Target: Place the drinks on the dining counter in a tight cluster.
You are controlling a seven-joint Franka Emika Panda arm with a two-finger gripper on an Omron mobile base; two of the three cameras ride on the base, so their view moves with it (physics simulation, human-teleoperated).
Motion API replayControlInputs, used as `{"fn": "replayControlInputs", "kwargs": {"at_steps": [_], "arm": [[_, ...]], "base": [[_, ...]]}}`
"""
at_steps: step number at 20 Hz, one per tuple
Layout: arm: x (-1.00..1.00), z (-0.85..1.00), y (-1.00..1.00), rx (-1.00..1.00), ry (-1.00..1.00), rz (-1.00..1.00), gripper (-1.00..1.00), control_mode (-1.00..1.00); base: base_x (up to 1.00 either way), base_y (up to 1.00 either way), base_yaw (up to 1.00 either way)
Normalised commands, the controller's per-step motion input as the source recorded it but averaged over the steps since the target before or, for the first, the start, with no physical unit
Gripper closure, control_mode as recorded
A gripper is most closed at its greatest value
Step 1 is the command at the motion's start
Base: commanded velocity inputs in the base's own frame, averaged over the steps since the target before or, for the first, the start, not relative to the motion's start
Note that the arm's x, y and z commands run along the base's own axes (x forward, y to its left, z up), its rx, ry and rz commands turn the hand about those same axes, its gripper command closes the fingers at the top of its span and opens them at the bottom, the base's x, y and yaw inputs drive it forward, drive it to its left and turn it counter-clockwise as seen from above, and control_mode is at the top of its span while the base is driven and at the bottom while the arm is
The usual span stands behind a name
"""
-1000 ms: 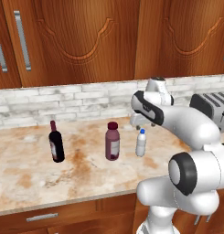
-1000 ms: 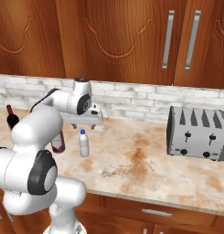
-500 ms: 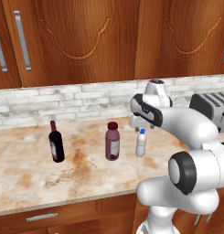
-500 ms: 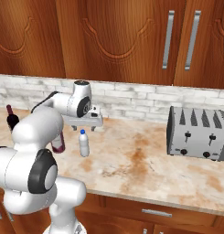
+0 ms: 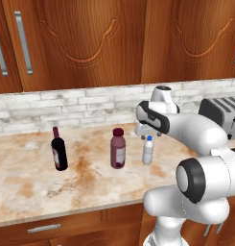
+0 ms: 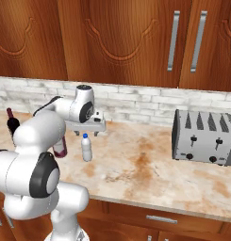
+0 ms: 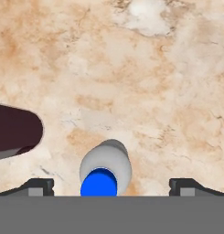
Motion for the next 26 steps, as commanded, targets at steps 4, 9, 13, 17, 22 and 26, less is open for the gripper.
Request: {"fn": "replayControlInputs", "kwargs": {"at_steps": [4, 9, 13, 17, 22, 26], "arm": [[0.01, -0.05, 0.08, 0.00, 0.00, 0.00, -1.00, -1.00], [0.00, -0.08, 0.00, 0.00, 0.00, 0.00, -1.00, -1.00], [0.00, -0.19, 0.00, 0.00, 0.00, 0.00, -1.00, -1.00], [0.00, -0.17, 0.00, 0.00, 0.00, 0.00, -1.00, -1.00], [0.00, -0.13, 0.00, 0.00, 0.00, 0.00, -1.00, -1.00], [0.00, -0.04, 0.00, 0.00, 0.00, 0.00, -1.00, -1.00]], "base": [[0.00, 0.00, 0.00], [0.00, 0.00, 0.00], [0.00, 0.00, 0.00], [0.00, 0.00, 0.00], [0.00, 0.00, 0.00], [0.00, 0.00, 0.00]]}}
